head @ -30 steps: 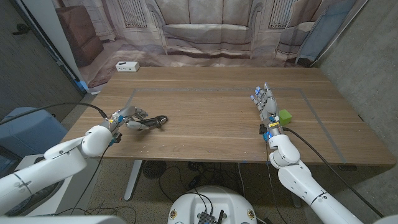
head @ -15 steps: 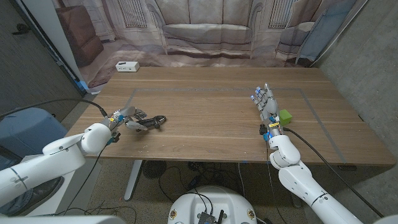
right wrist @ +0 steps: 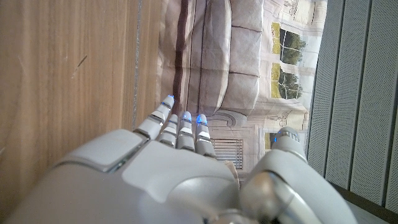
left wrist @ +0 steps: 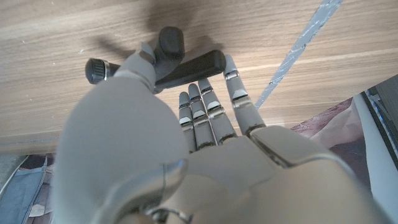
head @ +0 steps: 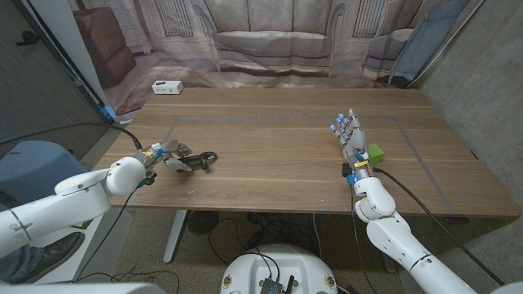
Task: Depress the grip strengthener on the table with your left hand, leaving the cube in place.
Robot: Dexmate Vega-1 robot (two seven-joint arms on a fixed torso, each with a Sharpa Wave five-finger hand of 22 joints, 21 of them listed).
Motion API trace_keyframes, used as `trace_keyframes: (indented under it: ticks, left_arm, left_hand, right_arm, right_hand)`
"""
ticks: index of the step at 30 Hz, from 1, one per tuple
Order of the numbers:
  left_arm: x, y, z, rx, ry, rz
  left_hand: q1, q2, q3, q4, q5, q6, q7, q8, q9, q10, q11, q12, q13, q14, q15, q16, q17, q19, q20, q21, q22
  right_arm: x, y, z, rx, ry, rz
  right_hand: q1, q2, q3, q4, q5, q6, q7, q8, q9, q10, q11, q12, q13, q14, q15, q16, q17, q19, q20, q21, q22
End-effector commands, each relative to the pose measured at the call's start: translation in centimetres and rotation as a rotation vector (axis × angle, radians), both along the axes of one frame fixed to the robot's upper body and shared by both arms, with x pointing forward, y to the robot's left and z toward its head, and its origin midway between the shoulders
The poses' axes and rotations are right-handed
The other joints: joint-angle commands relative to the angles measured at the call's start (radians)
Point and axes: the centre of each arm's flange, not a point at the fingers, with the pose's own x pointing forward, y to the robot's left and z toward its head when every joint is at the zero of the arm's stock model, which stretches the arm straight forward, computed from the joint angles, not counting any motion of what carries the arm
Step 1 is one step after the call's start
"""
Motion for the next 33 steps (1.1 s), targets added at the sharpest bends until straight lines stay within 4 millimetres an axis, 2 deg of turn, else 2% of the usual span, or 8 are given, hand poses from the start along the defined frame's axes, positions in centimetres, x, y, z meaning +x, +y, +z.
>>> trace_keyframes:
  ticks: [1,6,22,33]
  left_arm:
    - [0.1,-0.1,0.3,0.055,0.054,0.014]
    - [0.1,-0.2,0.5,0.074,0.072,0.023]
    - [0.1,-0.4,1.2,0.132,0.095,0.030]
    - [0.0,-0.5,1.4,0.158,0.116,0.045]
  left_hand:
    - [0.000,0.017,-0.016,0.005,0.002,-0.014,0.005,0.006,0.001,-0.017,0.001,-0.004,-0.002,-0.013,0.001,0.005,0.000,-0.011,-0.001,-0.008,0.002]
    - [-0.019,0.014,-0.030,0.007,0.003,-0.033,0.009,0.003,-0.001,-0.033,0.004,-0.007,-0.005,-0.036,0.013,0.003,-0.001,-0.034,0.006,-0.020,0.001]
    - [-0.096,-0.007,-0.082,0.020,0.002,-0.086,-0.003,0.005,-0.006,-0.091,0.003,-0.010,-0.017,-0.107,0.025,0.000,-0.011,-0.096,0.024,-0.061,-0.001]
    - [-0.132,-0.009,-0.102,0.026,0.003,-0.119,-0.002,0.002,-0.008,-0.130,0.006,-0.013,-0.024,-0.162,0.037,-0.007,-0.016,-0.147,0.043,-0.092,0.000]
  right_arm:
    - [0.1,-0.3,-0.3,0.009,0.005,0.000]
    - [0.2,-0.3,-0.3,0.009,0.007,0.000]
    - [0.2,-0.4,-0.8,0.017,0.010,-0.003]
    - [0.3,-0.3,-0.9,0.017,0.013,-0.001]
  right_hand:
    - [0.010,-0.003,-0.001,-0.004,0.000,0.010,-0.003,-0.001,0.002,0.008,-0.003,-0.001,0.002,0.007,0.000,0.002,0.003,0.006,0.007,0.001,0.003]
    - [0.011,-0.003,-0.001,-0.004,0.000,0.010,-0.002,-0.001,0.002,0.008,-0.003,-0.001,0.002,0.008,-0.001,0.002,0.003,0.006,0.007,0.001,0.003]
    - [0.013,-0.003,-0.001,-0.005,0.000,0.009,-0.002,-0.001,0.002,0.010,-0.003,-0.001,0.002,0.009,0.000,0.002,0.003,0.006,0.007,0.001,0.003]
    - [0.014,-0.002,0.000,-0.005,0.000,0.009,-0.003,-0.001,0.002,0.009,-0.003,-0.001,0.002,0.009,-0.001,0.001,0.003,0.007,0.007,0.001,0.003]
